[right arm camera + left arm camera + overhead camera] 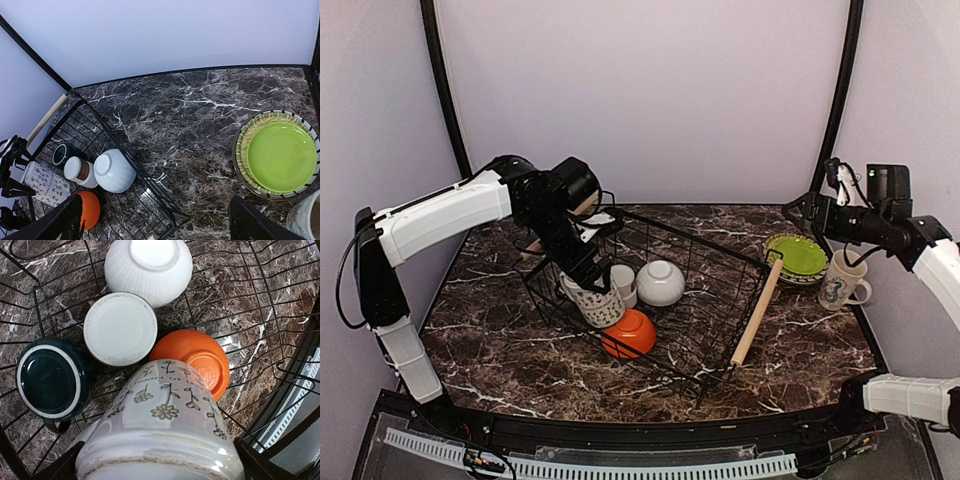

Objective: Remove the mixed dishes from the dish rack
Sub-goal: Grab the cup from the dish rack, then pass from the left arm to the right

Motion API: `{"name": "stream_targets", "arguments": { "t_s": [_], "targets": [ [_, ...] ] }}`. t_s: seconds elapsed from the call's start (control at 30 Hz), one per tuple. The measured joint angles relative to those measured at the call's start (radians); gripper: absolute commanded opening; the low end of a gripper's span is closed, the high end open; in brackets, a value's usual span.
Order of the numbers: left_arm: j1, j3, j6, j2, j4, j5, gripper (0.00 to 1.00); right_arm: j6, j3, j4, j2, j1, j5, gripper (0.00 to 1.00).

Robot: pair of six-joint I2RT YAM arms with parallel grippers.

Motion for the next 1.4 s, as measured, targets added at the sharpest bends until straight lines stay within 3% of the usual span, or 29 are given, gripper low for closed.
{"name": "stream_targets", "arguments": {
  "t_s": [0.43,0.77,1.03,1.4],
  "targets": [
    [0.100,0.010,-0.081,-0.047,0.122,0.207,0.01,0.033,0.114,0.072,0.169,0.296,0.069,0.99],
    [0.205,-0.066,-0.267,-0.118,0.369,0.457,0.01,0.014,0.183,0.147,0.332,0.497,0.079,0.99],
    [0.246,-0.332,-0.664,-0.182,0.866,0.698,0.01,-0.009,0.156,0.319,0.362,0.595,-0.064,0.90],
    [0.252,-0.482,-1.138,-0.181,1.496,0.793,0.01,-0.008,0.113,0.547,0.404,0.698,-0.130,0.86]
  ]
}}
